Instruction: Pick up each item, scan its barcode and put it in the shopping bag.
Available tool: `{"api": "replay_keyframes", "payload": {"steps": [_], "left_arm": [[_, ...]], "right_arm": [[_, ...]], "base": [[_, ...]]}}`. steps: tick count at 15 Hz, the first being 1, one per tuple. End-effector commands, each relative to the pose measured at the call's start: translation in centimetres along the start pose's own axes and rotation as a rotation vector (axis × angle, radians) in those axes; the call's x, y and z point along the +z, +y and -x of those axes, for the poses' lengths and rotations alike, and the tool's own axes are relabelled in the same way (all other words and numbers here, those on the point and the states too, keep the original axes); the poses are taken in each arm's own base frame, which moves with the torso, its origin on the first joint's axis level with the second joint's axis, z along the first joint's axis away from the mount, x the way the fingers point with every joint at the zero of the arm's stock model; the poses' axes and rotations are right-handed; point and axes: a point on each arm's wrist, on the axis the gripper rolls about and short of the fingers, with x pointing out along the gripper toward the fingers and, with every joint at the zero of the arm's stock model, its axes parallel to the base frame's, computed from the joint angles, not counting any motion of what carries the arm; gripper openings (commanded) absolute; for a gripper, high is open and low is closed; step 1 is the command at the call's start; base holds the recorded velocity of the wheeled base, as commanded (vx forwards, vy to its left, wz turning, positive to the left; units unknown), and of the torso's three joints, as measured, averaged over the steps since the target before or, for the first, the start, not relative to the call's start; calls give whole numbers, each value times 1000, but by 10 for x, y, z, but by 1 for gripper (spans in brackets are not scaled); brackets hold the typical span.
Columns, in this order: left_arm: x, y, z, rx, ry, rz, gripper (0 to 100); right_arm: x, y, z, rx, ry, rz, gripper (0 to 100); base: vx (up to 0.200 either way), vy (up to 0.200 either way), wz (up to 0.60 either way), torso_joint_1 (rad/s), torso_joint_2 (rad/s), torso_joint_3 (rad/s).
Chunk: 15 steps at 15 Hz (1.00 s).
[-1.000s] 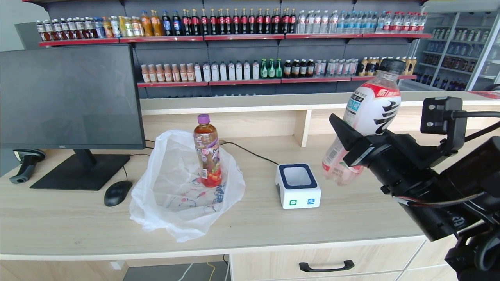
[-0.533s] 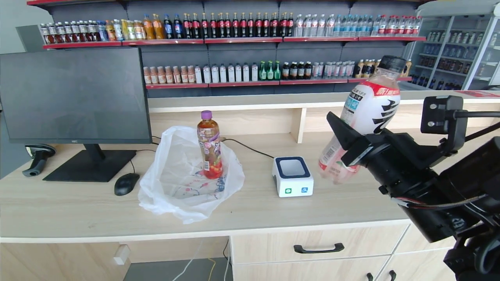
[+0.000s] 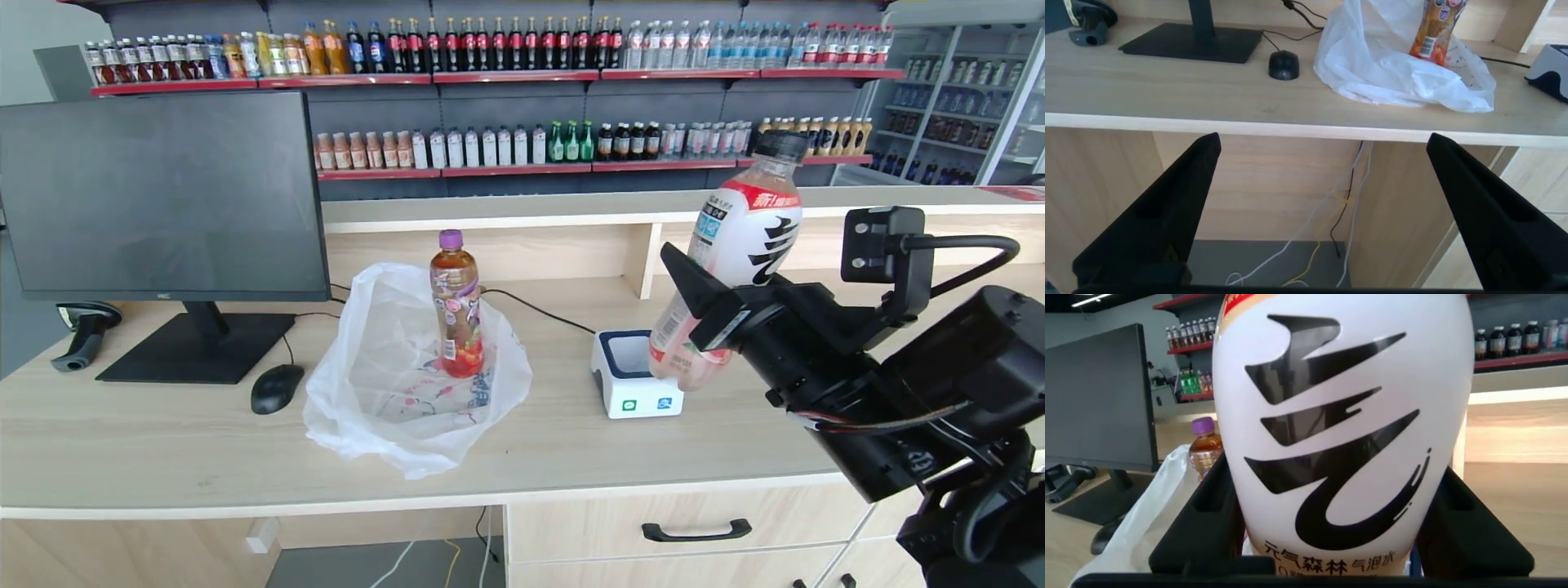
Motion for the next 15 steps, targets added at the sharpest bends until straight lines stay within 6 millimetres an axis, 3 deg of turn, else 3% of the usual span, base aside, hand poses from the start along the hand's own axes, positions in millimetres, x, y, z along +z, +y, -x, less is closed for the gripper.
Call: {"api": "replay_keyframes", "payload": {"steps": [1, 4, 15], "left_arm": [[0, 0, 0, 0, 2, 0, 100], [0, 0, 0, 0, -2, 0, 100], [0, 0, 0, 0, 0, 0, 100]], "right_arm": [[-1, 1, -2, 2, -2, -1, 0], [-1, 4, -2, 15, -3, -5, 0], [-4, 5, -6, 15, 0, -5, 0]], "base": [[0, 200, 0, -7, 2, 2], [0, 200, 0, -4, 4, 2], [0, 0, 0, 0, 0, 0]]}}
